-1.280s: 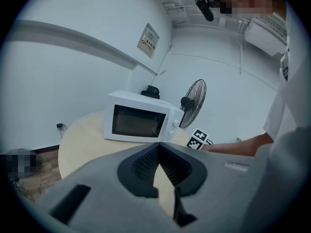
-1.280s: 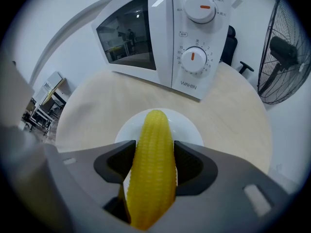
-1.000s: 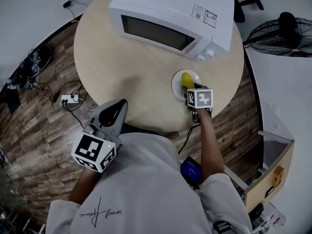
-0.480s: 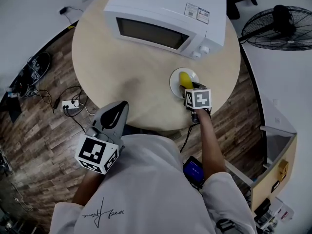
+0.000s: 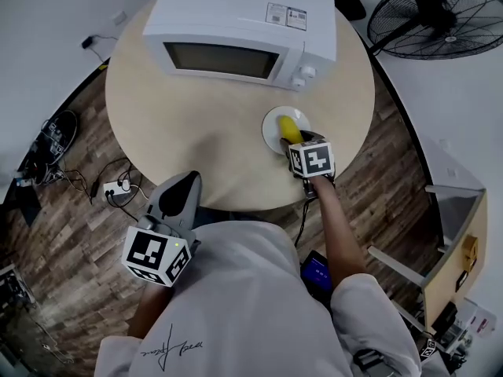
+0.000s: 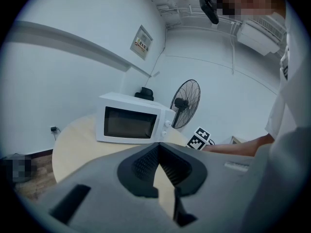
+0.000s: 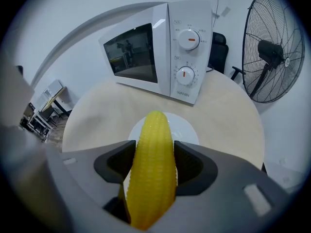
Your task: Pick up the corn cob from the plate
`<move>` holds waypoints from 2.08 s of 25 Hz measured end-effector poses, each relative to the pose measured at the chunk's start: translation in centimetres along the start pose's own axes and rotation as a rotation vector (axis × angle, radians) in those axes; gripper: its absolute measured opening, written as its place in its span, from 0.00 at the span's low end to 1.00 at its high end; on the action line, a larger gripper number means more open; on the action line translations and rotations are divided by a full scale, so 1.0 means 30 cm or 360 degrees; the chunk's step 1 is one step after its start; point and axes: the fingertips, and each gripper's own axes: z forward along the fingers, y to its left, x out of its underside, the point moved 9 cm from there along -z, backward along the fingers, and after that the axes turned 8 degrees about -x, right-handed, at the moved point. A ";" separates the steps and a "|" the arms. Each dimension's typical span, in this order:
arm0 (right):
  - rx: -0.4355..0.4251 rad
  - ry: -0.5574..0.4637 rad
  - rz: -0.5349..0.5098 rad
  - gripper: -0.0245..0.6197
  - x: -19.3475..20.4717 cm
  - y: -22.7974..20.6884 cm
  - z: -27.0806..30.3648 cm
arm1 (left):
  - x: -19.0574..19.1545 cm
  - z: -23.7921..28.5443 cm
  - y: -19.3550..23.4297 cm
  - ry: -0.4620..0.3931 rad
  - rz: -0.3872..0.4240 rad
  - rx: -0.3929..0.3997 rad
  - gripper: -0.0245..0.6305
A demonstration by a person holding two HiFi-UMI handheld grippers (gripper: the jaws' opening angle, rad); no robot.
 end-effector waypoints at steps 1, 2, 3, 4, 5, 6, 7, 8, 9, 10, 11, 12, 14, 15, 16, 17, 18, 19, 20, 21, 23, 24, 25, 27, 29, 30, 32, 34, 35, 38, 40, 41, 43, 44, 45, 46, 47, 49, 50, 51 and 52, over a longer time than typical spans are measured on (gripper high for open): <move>0.0000 -0.0008 0.0000 0.44 0.001 0.000 -0.007 | 0.000 0.001 -0.004 -0.0002 0.0001 0.0001 0.03; 0.0001 -0.0016 0.0003 0.44 0.003 0.000 -0.013 | 0.000 0.001 -0.008 -0.0004 0.0002 0.0003 0.03; 0.0000 -0.0026 0.0007 0.45 0.005 0.000 -0.020 | 0.000 0.001 -0.011 -0.0006 0.0002 0.0004 0.03; -0.0002 -0.0038 0.0014 0.45 0.007 0.001 -0.026 | 0.000 0.000 -0.014 -0.0007 0.0003 0.0005 0.03; -0.0007 -0.0051 0.0022 0.44 0.009 0.003 -0.032 | 0.001 -0.002 -0.017 -0.0007 0.0002 0.0006 0.03; -0.0014 -0.0063 0.0029 0.45 0.013 0.003 -0.036 | 0.002 -0.003 -0.020 -0.0008 0.0002 0.0008 0.03; -0.0021 -0.0071 0.0034 0.45 0.018 0.003 -0.039 | 0.003 -0.004 -0.023 -0.0008 0.0001 0.0010 0.03; -0.0025 -0.0077 0.0037 0.45 0.022 0.003 -0.042 | 0.003 -0.003 -0.027 -0.0010 0.0001 0.0012 0.03; -0.0027 -0.0083 0.0039 0.45 0.025 0.002 -0.045 | 0.003 -0.002 -0.030 -0.0012 0.0001 0.0014 0.03; -0.0027 -0.0089 0.0044 0.45 0.028 0.000 -0.049 | 0.003 -0.001 -0.032 -0.0013 0.0002 0.0016 0.03; -0.0027 -0.0097 0.0053 0.45 0.031 -0.001 -0.052 | 0.003 0.000 -0.035 -0.0015 0.0003 0.0017 0.03; -0.0024 -0.0106 0.0063 0.45 0.035 -0.001 -0.057 | 0.004 -0.001 -0.036 -0.0015 0.0002 0.0016 0.03; -0.0016 -0.0125 0.0083 0.45 0.040 0.002 -0.071 | 0.007 -0.007 -0.035 -0.0018 -0.0012 0.0006 0.03; -0.0013 -0.0134 0.0090 0.45 0.042 0.005 -0.080 | 0.009 -0.012 -0.032 -0.0022 -0.0027 -0.0006 0.03; -0.0012 -0.0144 0.0096 0.45 0.044 0.008 -0.088 | 0.011 -0.016 -0.027 -0.0026 -0.0043 -0.0019 0.03; -0.0015 -0.0153 0.0101 0.45 0.046 0.009 -0.094 | 0.012 -0.019 -0.022 -0.0029 -0.0055 -0.0031 0.03; -0.0020 -0.0163 0.0103 0.45 0.049 0.010 -0.098 | 0.014 -0.020 -0.019 -0.0031 -0.0059 -0.0037 0.02; -0.0024 -0.0171 0.0105 0.45 0.052 0.009 -0.102 | 0.015 -0.020 -0.018 -0.0032 -0.0056 -0.0039 0.03; -0.0025 -0.0179 0.0106 0.45 0.054 0.009 -0.108 | 0.015 -0.020 -0.018 -0.0032 -0.0049 -0.0037 0.03; -0.0025 -0.0186 0.0108 0.45 0.057 0.009 -0.114 | 0.016 -0.020 -0.020 -0.0031 -0.0042 -0.0033 0.03; -0.0027 -0.0203 0.0118 0.45 0.062 0.013 -0.127 | 0.017 -0.024 -0.023 -0.0031 -0.0033 -0.0028 0.02; -0.0028 -0.0212 0.0123 0.45 0.064 0.015 -0.134 | 0.017 -0.025 -0.025 -0.0033 -0.0033 -0.0026 0.03; -0.0028 -0.0221 0.0126 0.45 0.066 0.017 -0.140 | 0.016 -0.027 -0.027 -0.0036 -0.0035 -0.0023 0.03; -0.0025 -0.0241 0.0129 0.45 0.069 0.021 -0.154 | 0.016 -0.028 -0.032 -0.0040 -0.0038 -0.0017 0.03; -0.0025 -0.0263 0.0134 0.45 0.073 0.026 -0.170 | 0.019 -0.027 -0.038 -0.0035 -0.0034 -0.0008 0.03; -0.0026 -0.0272 0.0138 0.45 0.075 0.028 -0.178 | 0.021 -0.025 -0.040 -0.0032 -0.0033 -0.0004 0.03; -0.0032 -0.0288 0.0146 0.45 0.081 0.031 -0.194 | 0.024 -0.023 -0.046 -0.0028 -0.0035 0.0004 0.03; -0.0039 -0.0300 0.0156 0.45 0.086 0.032 -0.205 | 0.025 -0.018 -0.052 -0.0028 -0.0037 0.0012 0.03; -0.0043 -0.0306 0.0162 0.45 0.089 0.032 -0.211 | 0.025 -0.014 -0.054 -0.0028 -0.0037 0.0015 0.03; -0.0044 -0.0329 0.0166 0.45 0.095 0.034 -0.229 | 0.028 -0.002 -0.060 -0.0026 -0.0042 0.0023 0.03; -0.0040 -0.0350 0.0166 0.45 0.099 0.039 -0.246 | 0.030 -0.001 -0.065 -0.0027 -0.0044 0.0028 0.03; -0.0040 -0.0361 0.0169 0.45 0.101 0.042 -0.255 | 0.031 -0.002 -0.067 -0.0027 -0.0045 0.0029 0.03; -0.0043 -0.0380 0.0173 0.45 0.104 0.049 -0.270 | 0.034 -0.004 -0.071 -0.0024 -0.0044 0.0028 0.03; -0.0043 -0.0388 0.0173 0.45 0.105 0.053 -0.277 | 0.035 -0.005 -0.071 -0.0022 -0.0043 0.0026 0.03; -0.0044 -0.0395 0.0172 0.45 0.106 0.056 -0.282 | 0.035 -0.005 -0.071 -0.0020 -0.0044 0.0025 0.03; -0.0045 -0.0404 0.0173 0.45 0.107 0.059 -0.287 | 0.035 -0.006 -0.072 -0.0020 -0.0044 0.0024 0.03; -0.0049 -0.0412 0.0176 0.45 0.108 0.062 -0.293 | 0.035 -0.006 -0.073 -0.0020 -0.0043 0.0022 0.03; -0.0066 -0.0435 0.0193 0.44 0.112 0.070 -0.309 | 0.034 -0.007 -0.077 -0.0020 -0.0042 0.0020 0.03; -0.0079 -0.0451 0.0205 0.45 0.113 0.075 -0.319 | 0.035 -0.005 -0.080 -0.0019 -0.0042 0.0020 0.03; -0.0090 -0.0467 0.0213 0.45 0.113 0.080 -0.330 | 0.036 -0.002 -0.081 -0.0015 -0.0043 0.0021 0.03; -0.0097 -0.0481 0.0215 0.45 0.111 0.087 -0.339 | 0.038 0.001 -0.081 -0.0009 -0.0045 0.0022 0.03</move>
